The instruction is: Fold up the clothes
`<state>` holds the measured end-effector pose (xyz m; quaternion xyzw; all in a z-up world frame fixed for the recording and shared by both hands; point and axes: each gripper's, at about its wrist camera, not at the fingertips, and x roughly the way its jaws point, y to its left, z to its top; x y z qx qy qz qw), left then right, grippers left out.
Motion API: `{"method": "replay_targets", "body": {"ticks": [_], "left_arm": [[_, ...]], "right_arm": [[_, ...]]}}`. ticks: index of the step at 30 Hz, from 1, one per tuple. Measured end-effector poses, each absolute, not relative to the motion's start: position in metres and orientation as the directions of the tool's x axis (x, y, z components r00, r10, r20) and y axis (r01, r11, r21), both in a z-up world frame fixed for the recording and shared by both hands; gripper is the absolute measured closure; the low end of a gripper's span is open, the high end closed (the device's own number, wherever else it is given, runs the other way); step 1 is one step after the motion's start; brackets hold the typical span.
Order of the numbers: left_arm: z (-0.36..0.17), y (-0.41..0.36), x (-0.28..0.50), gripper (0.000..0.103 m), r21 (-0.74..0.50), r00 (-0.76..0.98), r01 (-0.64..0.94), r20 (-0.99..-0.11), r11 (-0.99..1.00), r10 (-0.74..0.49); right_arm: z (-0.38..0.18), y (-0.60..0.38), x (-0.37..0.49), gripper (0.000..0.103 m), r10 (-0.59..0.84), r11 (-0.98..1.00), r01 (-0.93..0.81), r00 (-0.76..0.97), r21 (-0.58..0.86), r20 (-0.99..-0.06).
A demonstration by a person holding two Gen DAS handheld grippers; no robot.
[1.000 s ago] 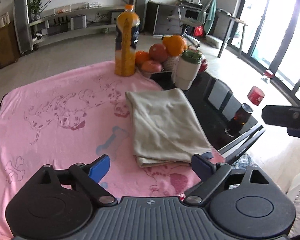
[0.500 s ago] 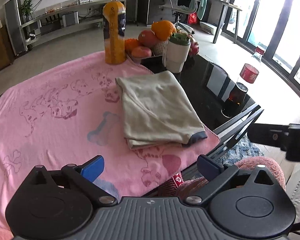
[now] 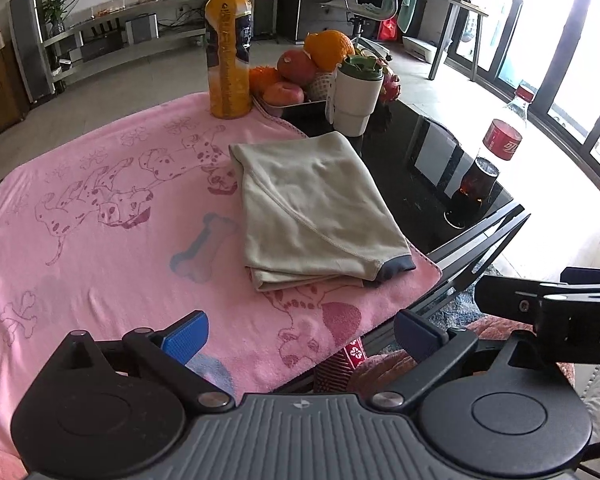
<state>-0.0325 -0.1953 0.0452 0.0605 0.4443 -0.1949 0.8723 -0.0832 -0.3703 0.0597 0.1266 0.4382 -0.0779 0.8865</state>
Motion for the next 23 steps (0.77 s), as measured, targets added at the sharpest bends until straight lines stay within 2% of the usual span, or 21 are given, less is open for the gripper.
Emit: {"method": "replay_targets", "body": {"ticks": [23], "left_arm": [[0.0446,-0.2004,-0.0379,0.002,-0.024,0.576,0.405,-0.77,0.914,-0.276]], "right_arm": [[0.0574,-0.3731,-0.0823,0.0,-0.013,0.954,0.246,0.604,0.171,-0.797]]}}
